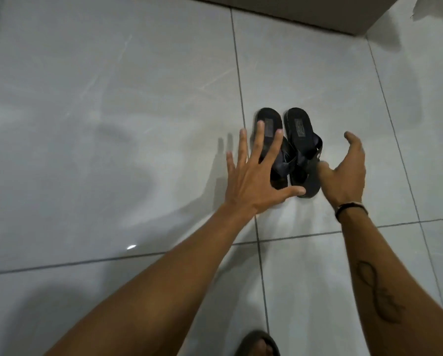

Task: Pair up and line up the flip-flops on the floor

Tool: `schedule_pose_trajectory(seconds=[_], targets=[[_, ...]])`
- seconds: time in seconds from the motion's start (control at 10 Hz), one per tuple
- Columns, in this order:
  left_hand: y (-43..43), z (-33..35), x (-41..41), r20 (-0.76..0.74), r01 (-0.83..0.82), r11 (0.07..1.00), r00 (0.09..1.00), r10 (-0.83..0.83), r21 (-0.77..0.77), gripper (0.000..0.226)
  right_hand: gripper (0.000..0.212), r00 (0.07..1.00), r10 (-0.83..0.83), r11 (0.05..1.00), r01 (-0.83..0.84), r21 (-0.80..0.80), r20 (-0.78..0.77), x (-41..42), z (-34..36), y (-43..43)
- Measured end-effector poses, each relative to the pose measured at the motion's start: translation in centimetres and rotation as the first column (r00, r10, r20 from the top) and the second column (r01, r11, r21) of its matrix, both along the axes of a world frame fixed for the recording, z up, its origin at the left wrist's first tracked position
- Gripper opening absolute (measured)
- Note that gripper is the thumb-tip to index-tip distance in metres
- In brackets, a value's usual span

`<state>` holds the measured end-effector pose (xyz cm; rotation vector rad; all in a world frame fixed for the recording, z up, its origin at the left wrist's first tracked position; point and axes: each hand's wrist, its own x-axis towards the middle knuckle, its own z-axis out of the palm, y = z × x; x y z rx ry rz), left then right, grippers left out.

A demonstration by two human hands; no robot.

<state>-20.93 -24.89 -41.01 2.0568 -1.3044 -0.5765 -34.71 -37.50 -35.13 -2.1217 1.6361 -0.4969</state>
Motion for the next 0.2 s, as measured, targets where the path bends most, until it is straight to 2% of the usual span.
schedule_pose_trajectory(seconds=[0.1, 0.2], targets=[[6.5, 4.9, 0.9, 0.019, -0.068, 0.986, 0.998, 0.066, 0.155, 0.121, 0.075, 0.999, 0.038, 0.992, -0.041, 0.115, 0.031, 2.9, 4.6, 5.4], [17.4, 14.7, 4.3, 0.100, -0.188, 0.941, 0.981, 0.166, 0.280, 0.105, 0.082, 0.902, 0.381, 0.893, -0.302, 0.333, -0.202, 5.9, 13.0, 13.5]])
